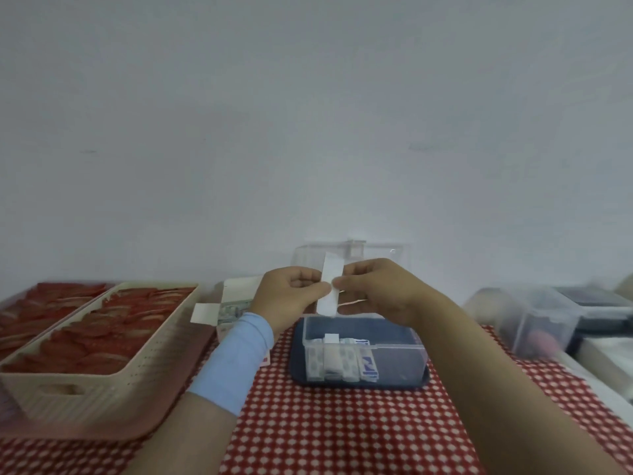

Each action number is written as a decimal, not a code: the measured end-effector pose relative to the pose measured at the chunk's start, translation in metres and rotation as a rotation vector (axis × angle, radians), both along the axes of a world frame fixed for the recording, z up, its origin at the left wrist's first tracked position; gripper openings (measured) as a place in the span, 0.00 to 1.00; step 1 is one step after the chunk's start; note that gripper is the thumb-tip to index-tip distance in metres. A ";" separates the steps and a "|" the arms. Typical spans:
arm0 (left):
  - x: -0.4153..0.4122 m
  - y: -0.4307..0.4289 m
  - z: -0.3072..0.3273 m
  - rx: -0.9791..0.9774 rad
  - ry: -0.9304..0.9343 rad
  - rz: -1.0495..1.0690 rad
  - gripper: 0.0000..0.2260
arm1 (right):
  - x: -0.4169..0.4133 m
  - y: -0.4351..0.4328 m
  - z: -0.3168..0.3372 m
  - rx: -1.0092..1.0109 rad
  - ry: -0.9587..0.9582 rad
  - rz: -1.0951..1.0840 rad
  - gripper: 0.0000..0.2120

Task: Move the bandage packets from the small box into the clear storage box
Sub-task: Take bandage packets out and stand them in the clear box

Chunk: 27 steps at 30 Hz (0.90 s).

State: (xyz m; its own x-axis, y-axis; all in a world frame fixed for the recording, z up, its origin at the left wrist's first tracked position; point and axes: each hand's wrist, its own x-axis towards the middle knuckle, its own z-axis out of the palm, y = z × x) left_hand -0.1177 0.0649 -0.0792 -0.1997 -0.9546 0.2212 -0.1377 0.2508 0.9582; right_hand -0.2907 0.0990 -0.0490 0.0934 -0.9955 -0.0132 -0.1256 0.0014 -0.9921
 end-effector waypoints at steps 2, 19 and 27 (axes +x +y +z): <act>-0.011 -0.002 -0.001 0.002 -0.017 -0.006 0.06 | -0.008 0.000 0.000 0.020 0.025 -0.040 0.03; -0.049 -0.010 -0.022 -0.107 -1.183 -0.466 0.21 | -0.025 -0.030 -0.038 0.402 1.125 -0.028 0.10; -0.063 -0.014 -0.043 -0.038 -1.273 -0.490 0.07 | -0.015 -0.039 -0.051 0.543 1.343 0.021 0.14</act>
State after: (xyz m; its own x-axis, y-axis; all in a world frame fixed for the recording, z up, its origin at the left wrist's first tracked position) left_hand -0.1805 0.0512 -0.1218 -0.5967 -0.7249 -0.3444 -0.8021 0.5521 0.2276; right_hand -0.3060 0.0596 -0.1004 -0.2787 -0.8381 -0.4690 -0.9481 0.3181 -0.0051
